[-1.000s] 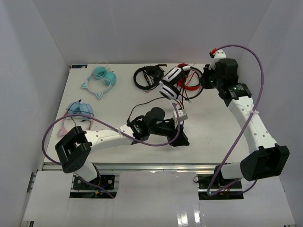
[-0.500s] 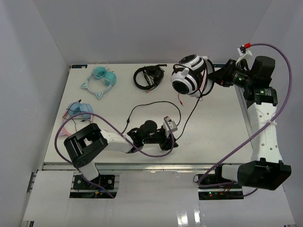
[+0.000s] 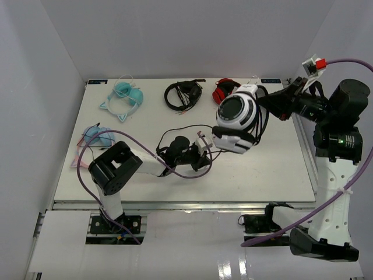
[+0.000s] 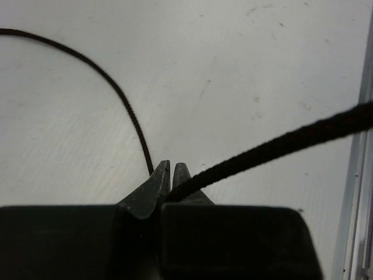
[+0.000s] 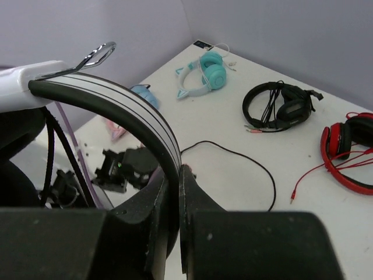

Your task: Wrap the headphones

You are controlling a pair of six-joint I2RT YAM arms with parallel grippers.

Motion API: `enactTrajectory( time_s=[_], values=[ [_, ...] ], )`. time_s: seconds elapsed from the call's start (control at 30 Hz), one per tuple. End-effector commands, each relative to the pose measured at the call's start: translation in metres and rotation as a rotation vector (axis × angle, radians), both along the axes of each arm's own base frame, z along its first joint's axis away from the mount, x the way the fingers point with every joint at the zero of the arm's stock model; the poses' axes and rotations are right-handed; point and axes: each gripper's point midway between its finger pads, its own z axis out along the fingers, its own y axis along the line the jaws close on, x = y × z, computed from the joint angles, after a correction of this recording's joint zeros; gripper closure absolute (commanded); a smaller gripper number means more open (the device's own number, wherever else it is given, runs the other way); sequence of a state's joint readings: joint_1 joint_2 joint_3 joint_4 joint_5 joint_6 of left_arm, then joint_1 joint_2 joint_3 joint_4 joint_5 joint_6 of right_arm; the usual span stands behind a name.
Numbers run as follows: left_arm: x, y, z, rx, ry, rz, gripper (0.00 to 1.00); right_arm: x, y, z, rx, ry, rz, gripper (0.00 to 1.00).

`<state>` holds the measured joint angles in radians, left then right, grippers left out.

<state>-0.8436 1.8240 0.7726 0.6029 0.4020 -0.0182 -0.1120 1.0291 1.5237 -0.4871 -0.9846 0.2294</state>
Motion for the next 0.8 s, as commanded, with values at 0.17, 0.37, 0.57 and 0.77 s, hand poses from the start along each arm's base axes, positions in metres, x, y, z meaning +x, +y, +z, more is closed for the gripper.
enactTrajectory(
  time_s=[0.17, 0.37, 0.57, 0.77],
  values=[
    [0.033, 0.071, 0.096, -0.066, -0.105, -0.023, 1.00, 0.017, -0.056, -0.070, -0.553, -0.267, -0.187, 0.92],
    [0.023, 0.082, 0.127, -0.013, -0.117, -0.067, 0.99, 0.048, -0.087, -0.100, -0.741, -0.342, -0.330, 0.92],
    [0.037, 0.069, 0.159, 0.014, 0.024, -0.070, 0.99, 0.062, -0.079, -0.137, -0.948, -0.464, -0.350, 0.92],
    [0.018, 0.042, 0.201, -0.107, 0.236, -0.203, 0.99, 0.087, -0.079, -0.165, -1.082, -0.492, -0.533, 0.92]
  ],
)
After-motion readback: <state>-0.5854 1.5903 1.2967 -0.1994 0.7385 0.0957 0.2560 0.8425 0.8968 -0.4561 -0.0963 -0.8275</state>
